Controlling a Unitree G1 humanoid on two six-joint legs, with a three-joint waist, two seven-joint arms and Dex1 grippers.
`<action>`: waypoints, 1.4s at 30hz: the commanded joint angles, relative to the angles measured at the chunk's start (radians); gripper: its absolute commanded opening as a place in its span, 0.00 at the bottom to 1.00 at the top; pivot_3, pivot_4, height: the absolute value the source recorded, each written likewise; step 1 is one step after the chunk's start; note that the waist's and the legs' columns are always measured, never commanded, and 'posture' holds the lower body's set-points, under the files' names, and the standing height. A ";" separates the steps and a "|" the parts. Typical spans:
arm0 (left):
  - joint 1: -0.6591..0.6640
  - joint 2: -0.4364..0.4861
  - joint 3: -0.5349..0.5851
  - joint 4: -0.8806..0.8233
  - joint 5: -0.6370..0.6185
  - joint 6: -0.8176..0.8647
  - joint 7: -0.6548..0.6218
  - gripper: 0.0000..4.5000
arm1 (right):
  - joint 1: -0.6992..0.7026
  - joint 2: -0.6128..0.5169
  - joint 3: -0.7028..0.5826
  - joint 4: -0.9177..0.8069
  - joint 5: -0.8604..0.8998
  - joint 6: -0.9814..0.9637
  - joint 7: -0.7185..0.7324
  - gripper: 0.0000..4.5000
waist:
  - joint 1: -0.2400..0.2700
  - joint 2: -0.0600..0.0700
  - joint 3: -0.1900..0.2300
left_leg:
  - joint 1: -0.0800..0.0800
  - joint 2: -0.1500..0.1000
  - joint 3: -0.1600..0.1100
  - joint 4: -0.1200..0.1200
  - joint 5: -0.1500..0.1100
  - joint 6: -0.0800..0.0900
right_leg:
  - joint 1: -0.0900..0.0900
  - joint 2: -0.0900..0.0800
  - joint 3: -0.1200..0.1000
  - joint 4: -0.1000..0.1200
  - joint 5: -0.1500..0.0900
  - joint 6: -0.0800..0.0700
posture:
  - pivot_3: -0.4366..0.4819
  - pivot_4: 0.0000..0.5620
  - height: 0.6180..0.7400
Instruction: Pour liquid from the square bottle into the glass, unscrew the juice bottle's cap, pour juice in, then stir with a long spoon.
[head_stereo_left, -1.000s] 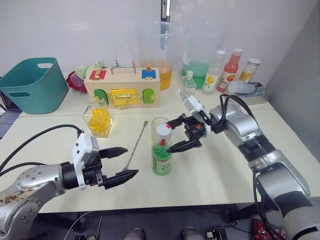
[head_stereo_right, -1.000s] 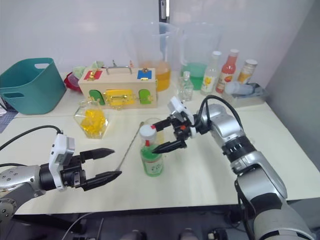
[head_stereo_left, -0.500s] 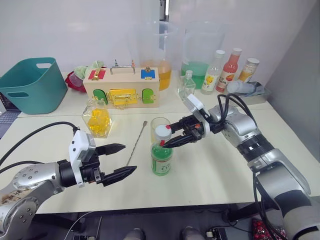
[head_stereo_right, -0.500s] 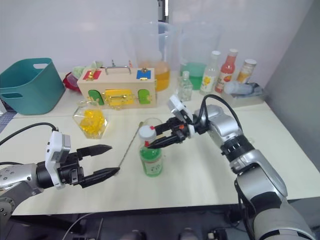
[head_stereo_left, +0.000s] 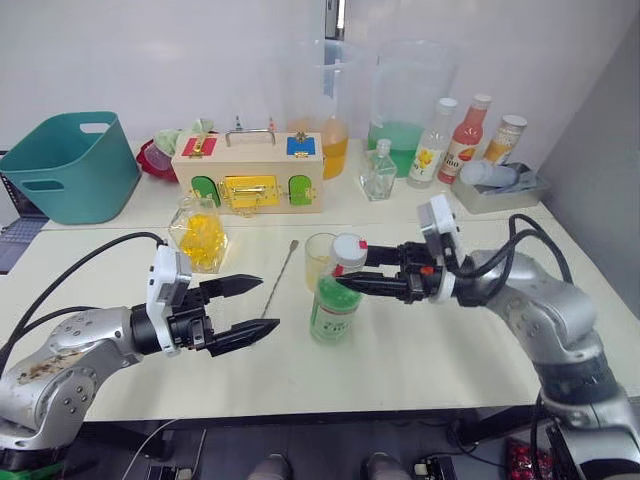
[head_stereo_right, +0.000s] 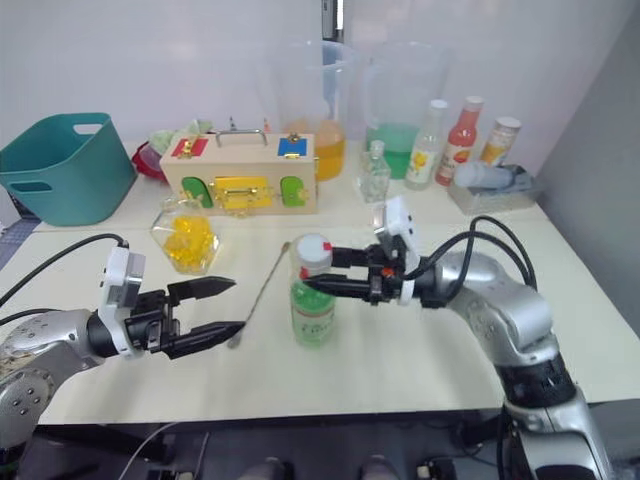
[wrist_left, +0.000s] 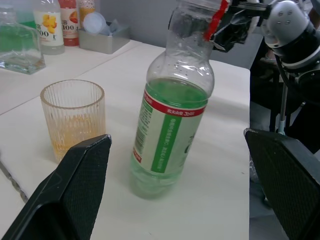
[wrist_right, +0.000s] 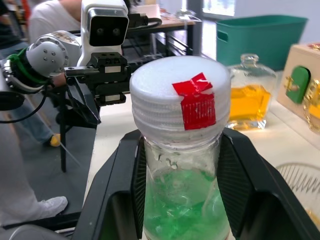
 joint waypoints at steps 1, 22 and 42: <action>-0.060 0.003 -0.030 0.062 0.034 -0.031 -0.053 1.00 | 0.026 0.038 -0.083 -0.195 0.052 0.140 -0.279 0.32 | 0.002 0.000 0.000 | 0.000 0.000 0.001 0.000 0.000 0.000 | 0.001 0.000 0.000 0.000 0.000 0.000 | 0.48 0.27 1.00; -0.144 -0.015 -0.078 0.139 0.110 -0.057 -0.127 1.00 | 0.280 0.221 -0.091 -0.383 0.045 0.259 -0.686 0.32 | -0.001 -0.002 -0.002 | 0.008 0.003 0.002 0.000 0.001 0.000 | 0.008 0.004 -0.001 -0.001 0.000 -0.001 | 0.48 0.27 1.00; 0.079 -0.007 0.103 -0.075 0.050 -0.016 0.035 1.00 | -0.176 -0.098 0.067 0.407 -0.146 -0.196 0.579 0.76 | -0.002 -0.002 -0.001 | 0.012 0.010 0.003 -0.001 -0.001 0.002 | 0.017 0.011 -0.001 -0.012 0.001 -0.003 | 0.48 0.27 1.00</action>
